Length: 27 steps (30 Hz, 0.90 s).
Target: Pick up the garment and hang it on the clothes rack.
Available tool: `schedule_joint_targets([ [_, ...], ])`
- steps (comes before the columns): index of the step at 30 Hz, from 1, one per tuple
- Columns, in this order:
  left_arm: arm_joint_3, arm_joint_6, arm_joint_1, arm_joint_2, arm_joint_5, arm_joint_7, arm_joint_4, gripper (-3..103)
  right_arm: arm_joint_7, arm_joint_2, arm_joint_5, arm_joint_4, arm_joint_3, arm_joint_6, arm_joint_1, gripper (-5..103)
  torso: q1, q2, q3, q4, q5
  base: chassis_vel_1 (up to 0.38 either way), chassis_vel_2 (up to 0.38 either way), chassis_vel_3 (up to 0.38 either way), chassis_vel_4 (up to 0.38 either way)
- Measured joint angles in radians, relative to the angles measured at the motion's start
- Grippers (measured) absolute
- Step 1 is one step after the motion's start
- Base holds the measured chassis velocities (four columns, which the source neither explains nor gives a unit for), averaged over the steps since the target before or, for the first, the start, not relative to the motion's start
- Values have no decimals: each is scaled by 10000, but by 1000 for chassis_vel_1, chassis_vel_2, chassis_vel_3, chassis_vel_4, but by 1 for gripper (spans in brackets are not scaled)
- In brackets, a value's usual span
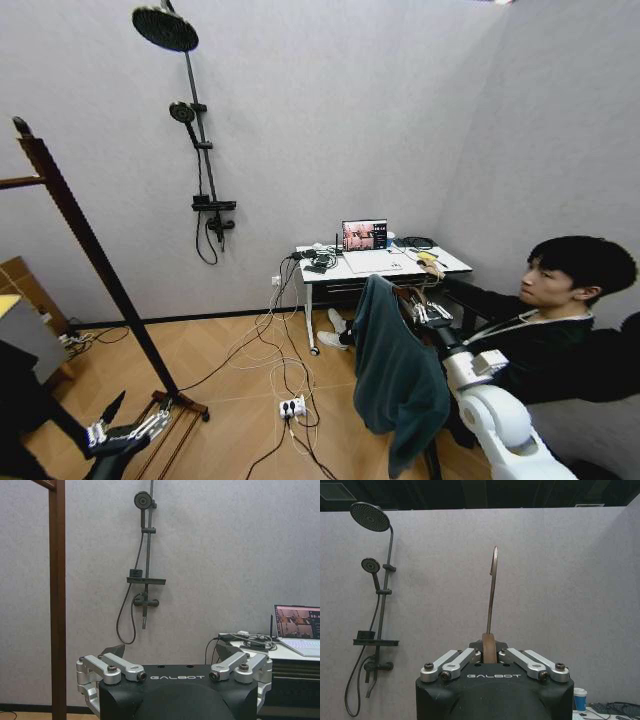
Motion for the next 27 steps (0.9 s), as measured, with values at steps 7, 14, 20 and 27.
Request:
schedule_joint_targets([
  [7,0,0,0,0,0,0,0,100,-213,50,-80,-35,-108,267,-96,9,6,-1,1,1,-1,2,-6,-7,8],
  [14,0,0,0,0,0,0,0,100,-316,67,-98,-143,-250,346,15,9,6,-1,1,2,-1,0,0,0,0],
  [20,0,0,0,0,0,0,0,100,-355,37,-94,-242,-259,388,103,9,6,-1,1,4,-1,0,0,0,0],
  [27,0,0,0,0,0,0,0,100,-236,-2,-64,-256,-223,426,129,9,7,-1,2,1,-1,53,48,45,54],
])
